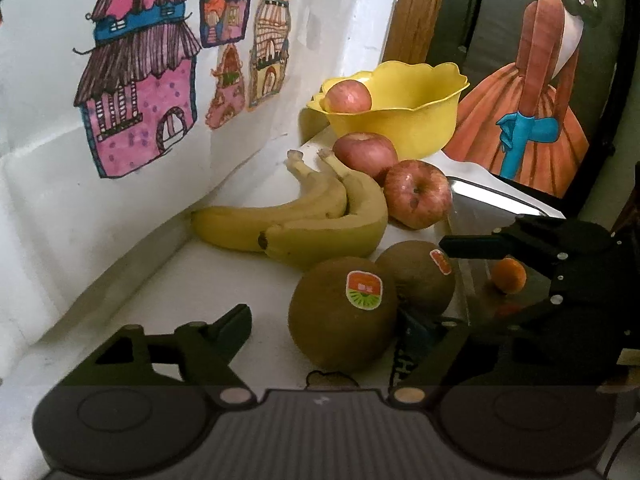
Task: Organize fruits
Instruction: 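Move both tools toward the two kiwis beside the bananas, then grasp one kiwi with the left gripper while the right gripper grasps the other kiwi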
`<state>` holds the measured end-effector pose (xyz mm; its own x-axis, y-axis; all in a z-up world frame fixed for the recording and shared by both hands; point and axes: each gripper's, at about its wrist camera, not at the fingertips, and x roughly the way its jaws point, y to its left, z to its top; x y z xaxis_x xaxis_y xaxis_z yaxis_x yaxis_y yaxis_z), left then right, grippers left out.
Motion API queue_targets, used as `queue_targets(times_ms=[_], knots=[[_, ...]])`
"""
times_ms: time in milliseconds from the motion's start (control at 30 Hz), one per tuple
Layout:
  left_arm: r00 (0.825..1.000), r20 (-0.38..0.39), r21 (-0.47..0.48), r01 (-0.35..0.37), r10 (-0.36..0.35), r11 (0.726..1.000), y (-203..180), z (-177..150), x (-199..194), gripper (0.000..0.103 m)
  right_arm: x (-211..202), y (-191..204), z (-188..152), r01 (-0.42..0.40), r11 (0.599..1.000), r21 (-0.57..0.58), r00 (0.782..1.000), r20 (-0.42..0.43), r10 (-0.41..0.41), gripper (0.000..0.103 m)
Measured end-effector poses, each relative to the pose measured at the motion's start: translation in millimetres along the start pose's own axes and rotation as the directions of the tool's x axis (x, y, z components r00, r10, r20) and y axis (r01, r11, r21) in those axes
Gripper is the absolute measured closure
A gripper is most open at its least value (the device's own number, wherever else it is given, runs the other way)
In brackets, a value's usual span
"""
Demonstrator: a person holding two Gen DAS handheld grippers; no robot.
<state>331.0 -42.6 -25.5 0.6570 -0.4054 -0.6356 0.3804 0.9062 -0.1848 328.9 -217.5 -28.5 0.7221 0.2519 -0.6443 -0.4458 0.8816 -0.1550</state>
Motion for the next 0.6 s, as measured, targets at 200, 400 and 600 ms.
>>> queue_targets(times_ms=[200,400,600], knots=[[0.999,-0.008,-0.020,0.044,-0.044,0.999,0,2,1,0.043,1,1,1,-0.018,1.000,0.002,1.000,-0.005,0.018,0.034],[1.000,-0.012,-0.043,0.029,-0.029,0.999,-1,0,-3,0.043,-8,6,-2,-0.011,1.000,-0.012,1.000,0.004,0.011,0.035],[1.000,-0.024,-0.085,0.011,-0.013,0.996,-1,-5,-13,0.043,-29,12,-10,-0.015,1.000,-0.013,1.000,0.023,0.015,0.035]])
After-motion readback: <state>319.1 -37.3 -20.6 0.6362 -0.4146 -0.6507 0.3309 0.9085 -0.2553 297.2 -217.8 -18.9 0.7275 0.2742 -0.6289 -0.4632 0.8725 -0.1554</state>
